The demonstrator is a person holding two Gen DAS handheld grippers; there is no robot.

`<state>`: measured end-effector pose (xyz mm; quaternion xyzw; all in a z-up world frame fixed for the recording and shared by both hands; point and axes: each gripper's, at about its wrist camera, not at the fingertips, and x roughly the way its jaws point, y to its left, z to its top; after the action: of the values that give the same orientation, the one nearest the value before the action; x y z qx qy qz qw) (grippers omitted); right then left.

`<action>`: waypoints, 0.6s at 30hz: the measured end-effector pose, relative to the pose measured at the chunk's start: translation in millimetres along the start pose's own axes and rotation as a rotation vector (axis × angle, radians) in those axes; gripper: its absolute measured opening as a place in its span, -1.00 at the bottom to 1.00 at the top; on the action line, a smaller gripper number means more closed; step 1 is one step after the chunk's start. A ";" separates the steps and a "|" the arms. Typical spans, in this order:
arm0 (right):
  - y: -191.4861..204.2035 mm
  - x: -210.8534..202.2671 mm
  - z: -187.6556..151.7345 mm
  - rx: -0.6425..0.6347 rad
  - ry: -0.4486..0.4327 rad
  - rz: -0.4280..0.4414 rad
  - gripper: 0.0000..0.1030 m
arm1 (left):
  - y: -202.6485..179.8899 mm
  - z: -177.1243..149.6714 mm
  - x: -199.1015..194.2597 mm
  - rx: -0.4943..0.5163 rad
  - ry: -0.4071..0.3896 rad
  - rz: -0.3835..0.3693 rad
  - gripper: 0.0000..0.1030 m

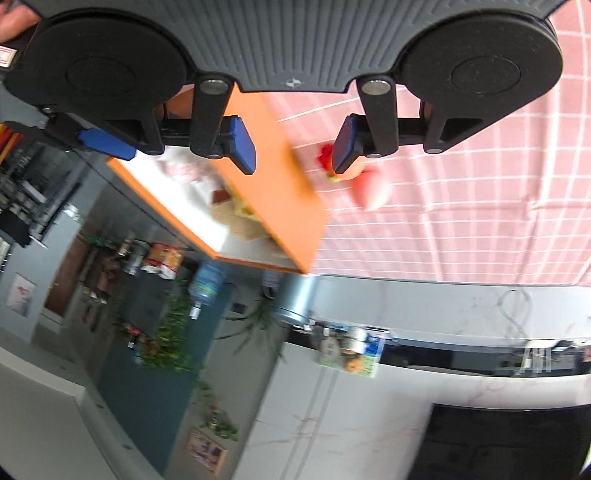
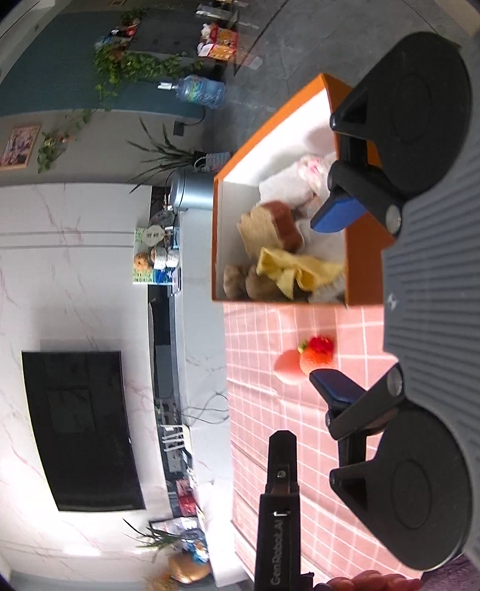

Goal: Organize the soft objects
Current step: 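Move both open grippers back to the pink sponge and orange ball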

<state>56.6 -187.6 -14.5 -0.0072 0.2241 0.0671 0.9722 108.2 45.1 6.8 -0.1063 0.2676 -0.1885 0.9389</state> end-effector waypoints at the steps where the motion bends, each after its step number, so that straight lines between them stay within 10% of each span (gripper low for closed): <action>1: 4.0 0.4 -2.1 -0.004 0.000 0.012 0.55 | 2.6 -3.8 -1.9 0.002 -0.004 0.013 0.09; 18: 66.4 36.9 -22.0 -0.226 0.034 0.121 0.30 | 39.1 -31.8 -11.9 0.046 0.025 0.161 0.11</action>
<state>71.0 -118.1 -49.3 -0.1044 0.2316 0.1504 0.9554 93.2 82.3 -26.0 -0.0603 0.2827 -0.1200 0.9498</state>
